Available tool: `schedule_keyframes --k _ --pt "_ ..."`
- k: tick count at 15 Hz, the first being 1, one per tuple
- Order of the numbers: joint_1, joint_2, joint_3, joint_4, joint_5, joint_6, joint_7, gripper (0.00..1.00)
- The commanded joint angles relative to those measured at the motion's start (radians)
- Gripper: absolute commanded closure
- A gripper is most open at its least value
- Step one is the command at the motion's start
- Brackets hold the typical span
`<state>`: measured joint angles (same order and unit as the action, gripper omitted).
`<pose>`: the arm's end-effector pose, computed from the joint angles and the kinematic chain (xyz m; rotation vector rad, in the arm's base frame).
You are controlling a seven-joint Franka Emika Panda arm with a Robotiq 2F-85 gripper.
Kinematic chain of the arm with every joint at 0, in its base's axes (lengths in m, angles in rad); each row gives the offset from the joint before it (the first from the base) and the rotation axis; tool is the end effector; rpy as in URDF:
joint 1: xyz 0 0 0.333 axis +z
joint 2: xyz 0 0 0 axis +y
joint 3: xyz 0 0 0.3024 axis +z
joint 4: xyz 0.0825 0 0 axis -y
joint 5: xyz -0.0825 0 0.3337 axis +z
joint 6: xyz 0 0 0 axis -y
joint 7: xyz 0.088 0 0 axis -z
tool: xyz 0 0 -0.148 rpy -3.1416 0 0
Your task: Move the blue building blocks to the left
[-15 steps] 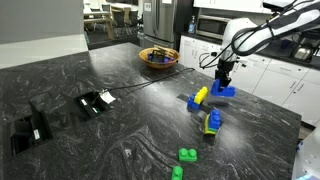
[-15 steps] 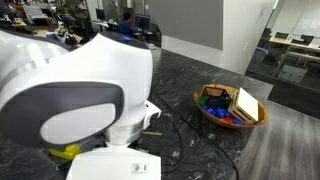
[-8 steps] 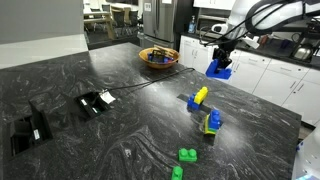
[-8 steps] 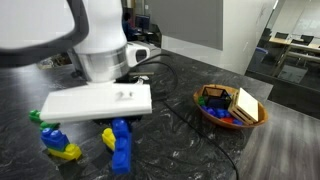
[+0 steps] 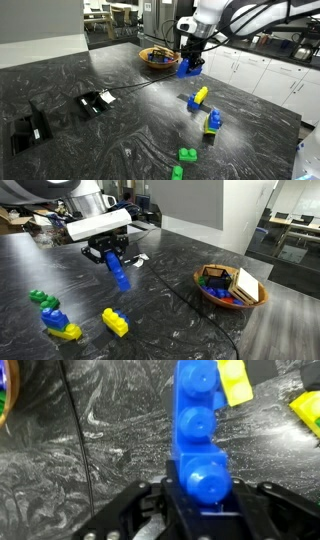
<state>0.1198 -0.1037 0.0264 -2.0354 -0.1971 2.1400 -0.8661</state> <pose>0.5060 0.0596 0.4765 2.4667 1.5150 0.1908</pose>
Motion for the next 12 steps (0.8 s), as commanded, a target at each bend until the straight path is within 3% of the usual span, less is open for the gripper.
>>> schedule_keyframes --k 1,5,9,12 --pt "0.025 0.122 0.057 0.116 -0.053 0.001 -0.094 0.89" --pt "0.065 0.23 0.135 0.159 -0.037 0.021 -0.208 0.89" --pt "0.077 0.29 0.191 0.124 0.003 0.081 -0.292 0.89" --pt "0.059 0.305 0.227 0.067 0.083 0.119 -0.469 0.89"
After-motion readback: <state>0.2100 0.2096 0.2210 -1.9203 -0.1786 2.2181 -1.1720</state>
